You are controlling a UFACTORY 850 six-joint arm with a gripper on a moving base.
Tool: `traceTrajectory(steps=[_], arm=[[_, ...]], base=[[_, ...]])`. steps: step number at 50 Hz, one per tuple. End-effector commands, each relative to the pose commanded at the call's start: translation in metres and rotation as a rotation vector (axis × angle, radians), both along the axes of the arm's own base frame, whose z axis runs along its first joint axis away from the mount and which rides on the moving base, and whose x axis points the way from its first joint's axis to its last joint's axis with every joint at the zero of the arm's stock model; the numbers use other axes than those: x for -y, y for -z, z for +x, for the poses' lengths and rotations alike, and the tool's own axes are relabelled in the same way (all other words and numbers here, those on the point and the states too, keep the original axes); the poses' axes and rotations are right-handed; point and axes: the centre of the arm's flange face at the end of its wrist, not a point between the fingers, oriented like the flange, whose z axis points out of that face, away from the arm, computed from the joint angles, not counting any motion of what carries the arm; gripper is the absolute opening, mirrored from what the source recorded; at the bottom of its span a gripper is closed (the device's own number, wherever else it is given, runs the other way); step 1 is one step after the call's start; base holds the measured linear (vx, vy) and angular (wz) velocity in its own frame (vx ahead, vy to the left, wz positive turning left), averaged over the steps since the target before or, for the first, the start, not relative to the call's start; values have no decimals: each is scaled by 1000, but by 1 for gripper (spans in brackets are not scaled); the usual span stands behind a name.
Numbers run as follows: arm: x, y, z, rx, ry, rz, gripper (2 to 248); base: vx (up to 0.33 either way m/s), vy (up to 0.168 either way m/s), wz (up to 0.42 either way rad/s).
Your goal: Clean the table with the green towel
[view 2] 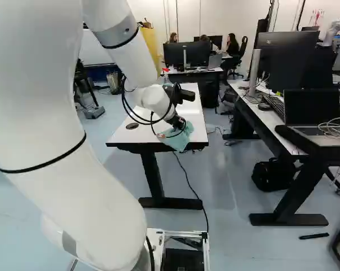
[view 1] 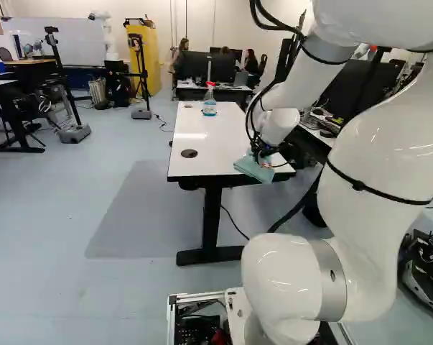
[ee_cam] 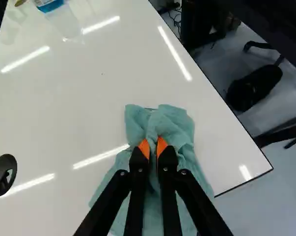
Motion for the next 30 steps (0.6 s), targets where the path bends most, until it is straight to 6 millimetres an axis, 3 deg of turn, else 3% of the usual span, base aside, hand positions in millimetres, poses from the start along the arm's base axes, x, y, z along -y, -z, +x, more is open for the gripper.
traceTrajectory(steps=[20, 30], arm=[[-20, -23, 10, 51, -48, -9, 38], [-31, -23, 11, 52, -72, -9, 38]], base=[[0, 0, 0], [0, 0, 0]])
